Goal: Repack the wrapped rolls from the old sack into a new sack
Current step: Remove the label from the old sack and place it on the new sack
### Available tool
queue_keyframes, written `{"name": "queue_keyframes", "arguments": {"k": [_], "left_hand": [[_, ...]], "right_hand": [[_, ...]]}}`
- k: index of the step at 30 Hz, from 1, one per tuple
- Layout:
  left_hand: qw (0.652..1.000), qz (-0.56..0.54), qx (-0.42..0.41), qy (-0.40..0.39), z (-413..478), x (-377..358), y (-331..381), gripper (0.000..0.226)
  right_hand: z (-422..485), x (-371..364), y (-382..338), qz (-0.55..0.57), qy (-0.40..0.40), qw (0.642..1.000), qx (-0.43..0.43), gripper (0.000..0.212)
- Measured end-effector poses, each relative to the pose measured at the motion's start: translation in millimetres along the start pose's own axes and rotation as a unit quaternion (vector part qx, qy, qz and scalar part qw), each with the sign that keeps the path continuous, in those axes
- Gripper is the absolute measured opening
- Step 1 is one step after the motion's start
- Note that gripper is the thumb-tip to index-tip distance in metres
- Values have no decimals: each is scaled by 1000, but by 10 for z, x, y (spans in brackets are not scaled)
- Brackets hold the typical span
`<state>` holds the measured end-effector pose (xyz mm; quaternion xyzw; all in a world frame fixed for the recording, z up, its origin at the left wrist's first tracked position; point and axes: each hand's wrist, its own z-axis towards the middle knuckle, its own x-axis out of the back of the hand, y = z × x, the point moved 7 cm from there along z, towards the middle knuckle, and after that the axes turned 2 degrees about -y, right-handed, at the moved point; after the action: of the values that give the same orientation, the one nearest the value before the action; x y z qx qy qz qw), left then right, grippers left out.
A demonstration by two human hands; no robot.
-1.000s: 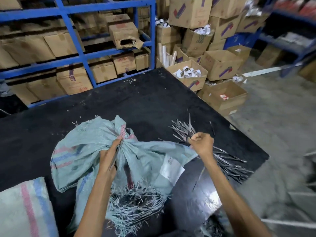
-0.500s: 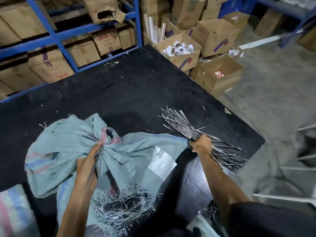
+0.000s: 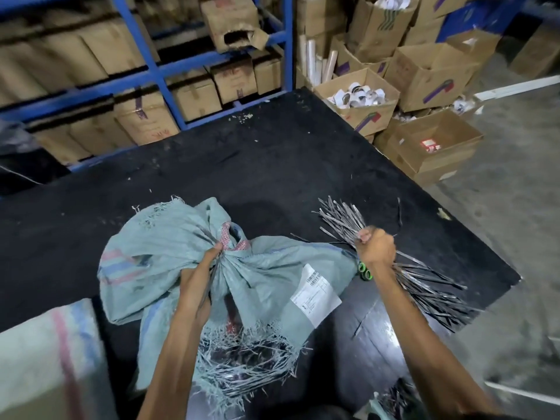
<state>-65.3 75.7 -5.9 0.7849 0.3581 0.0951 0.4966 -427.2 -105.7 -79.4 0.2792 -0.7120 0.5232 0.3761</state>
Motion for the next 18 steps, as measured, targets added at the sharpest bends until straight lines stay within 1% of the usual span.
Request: {"name": "queue_keyframes", "arguments": {"k": [2,4,5,6,8,9,10,11,13,14,16,17,18], "left_hand": [[1000,7,5,-8,-44,24,25,46],[1000,20,11,-15,-93,47,63,55],[1000,23,9,-15,-117,47,86,57],[1000,22,5,-11,-143,71,117,56],[1000,15,-7,-8,-210,86,192,47],[1000,13,-13,-7,-246,92,234,43],[1000,14,-16,-11,-265,100,256,41],[1000,11,-20,-19,-294,100,277,41],[999,2,-25,-37,-359,129,330,37],[999,-1,-26,-47,-373,160,344,35],[998,-18,-19,-60,-428,239,387,32],[997,-32,-13,-67,-467,279,397,32],[996,-42,-12,-77,-483,318,399,32]], "right_hand": [[-184,44,-518,91,3,992,92,11],[-463,60,-1071,176,-16,965,193,18],[-633,77,-1341,207,-32,947,243,17],[-827,89,-1606,236,-59,928,284,17],[-1227,63,-2039,267,-143,891,338,15],[-1386,15,-2184,264,-181,881,349,11],[-1497,-76,-2277,249,-211,878,350,8],[-1575,-180,-2341,220,-236,880,348,15],[-1695,-343,-2424,148,-295,877,350,39],[-1747,-405,-2445,134,-340,864,347,41],[-1885,-456,-2461,147,-445,819,332,29],[-1935,-473,-2456,158,-483,797,327,32],[-1965,-483,-2437,163,-503,782,331,40]]}}
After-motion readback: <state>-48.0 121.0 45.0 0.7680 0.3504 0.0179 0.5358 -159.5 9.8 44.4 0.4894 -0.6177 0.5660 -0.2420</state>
